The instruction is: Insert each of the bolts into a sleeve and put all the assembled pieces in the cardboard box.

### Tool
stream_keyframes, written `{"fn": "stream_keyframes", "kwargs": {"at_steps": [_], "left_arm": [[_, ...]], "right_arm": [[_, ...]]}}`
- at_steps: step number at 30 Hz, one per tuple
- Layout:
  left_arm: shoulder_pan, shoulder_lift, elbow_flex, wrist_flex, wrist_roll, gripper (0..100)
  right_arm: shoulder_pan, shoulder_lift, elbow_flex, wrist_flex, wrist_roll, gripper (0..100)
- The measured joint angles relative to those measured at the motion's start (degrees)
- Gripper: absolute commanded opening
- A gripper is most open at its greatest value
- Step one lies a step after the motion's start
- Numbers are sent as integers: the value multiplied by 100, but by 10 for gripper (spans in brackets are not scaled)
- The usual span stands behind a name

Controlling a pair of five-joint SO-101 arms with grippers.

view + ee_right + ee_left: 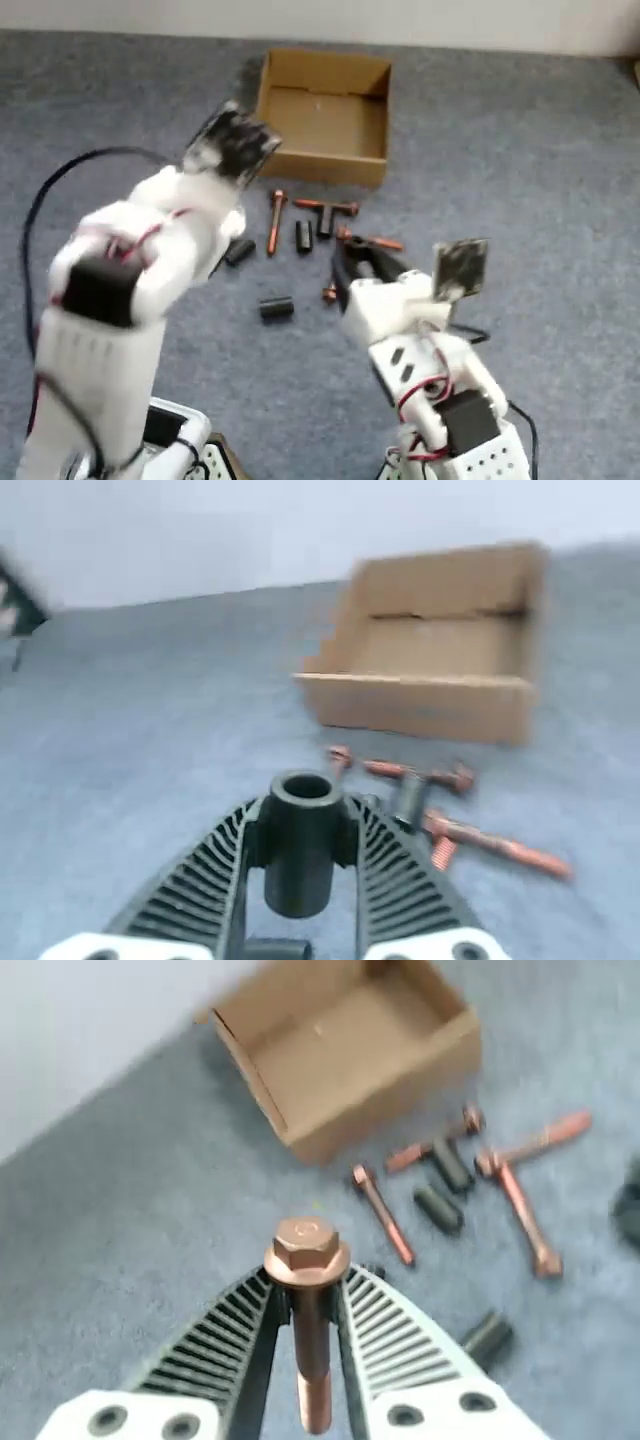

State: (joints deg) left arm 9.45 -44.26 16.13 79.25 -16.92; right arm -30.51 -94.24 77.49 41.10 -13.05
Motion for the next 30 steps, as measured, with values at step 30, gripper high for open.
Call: {"fn": "stream_keyframes", "kwargs": {"at_steps": [30], "left_arm": [[2268, -4246, 2646, -1881, 1020, 5]], "right_arm": [[-2400, -378, 985, -1591, 1600, 5]]}}
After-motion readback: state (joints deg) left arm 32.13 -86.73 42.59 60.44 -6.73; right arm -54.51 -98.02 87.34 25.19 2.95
